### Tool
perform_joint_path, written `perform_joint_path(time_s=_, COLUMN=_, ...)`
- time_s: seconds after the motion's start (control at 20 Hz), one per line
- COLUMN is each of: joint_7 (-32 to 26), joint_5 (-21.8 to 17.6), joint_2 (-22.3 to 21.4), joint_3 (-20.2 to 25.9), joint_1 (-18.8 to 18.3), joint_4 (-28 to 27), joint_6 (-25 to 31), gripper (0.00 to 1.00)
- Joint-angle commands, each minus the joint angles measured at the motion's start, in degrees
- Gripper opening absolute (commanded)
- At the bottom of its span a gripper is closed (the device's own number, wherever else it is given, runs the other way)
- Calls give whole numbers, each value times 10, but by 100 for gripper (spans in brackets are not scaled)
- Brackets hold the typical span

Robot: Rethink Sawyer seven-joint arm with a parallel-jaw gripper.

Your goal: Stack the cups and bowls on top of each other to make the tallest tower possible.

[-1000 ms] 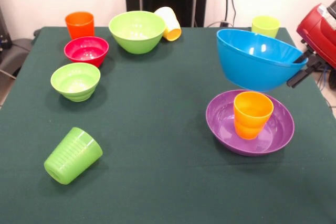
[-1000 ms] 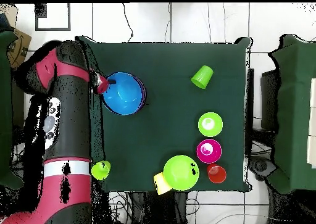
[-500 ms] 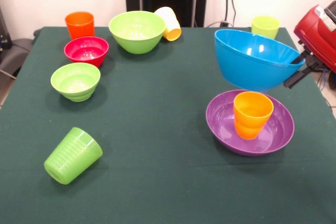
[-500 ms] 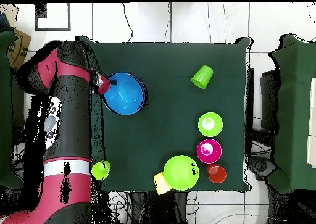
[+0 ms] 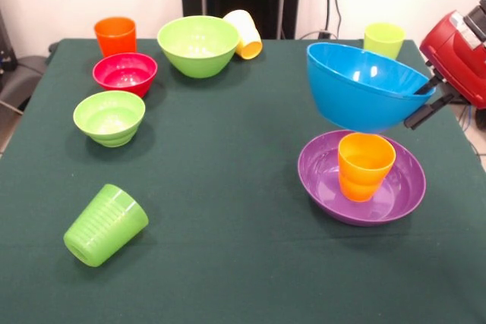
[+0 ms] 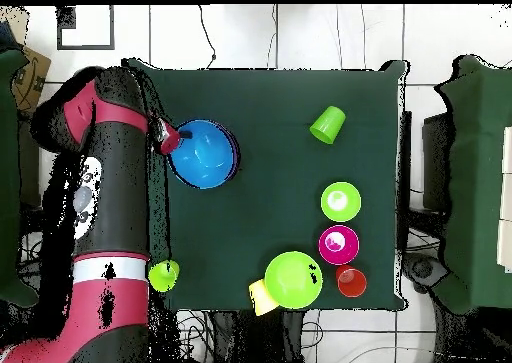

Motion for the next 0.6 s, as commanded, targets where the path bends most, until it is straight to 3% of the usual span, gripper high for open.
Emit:
perform_joint_path(time_s=0.05, joint_7=154, joint_5=5, joint_2=3, joint_3=24, joint_1=8, joint_4=-16, joint_6=53, gripper=0)
perform_joint_path(time_s=0.6, joint_7=162, joint_5=2, joint_2=16, joint_3=18, joint_1=4, joint_4=-8, joint_6=37, gripper=0)
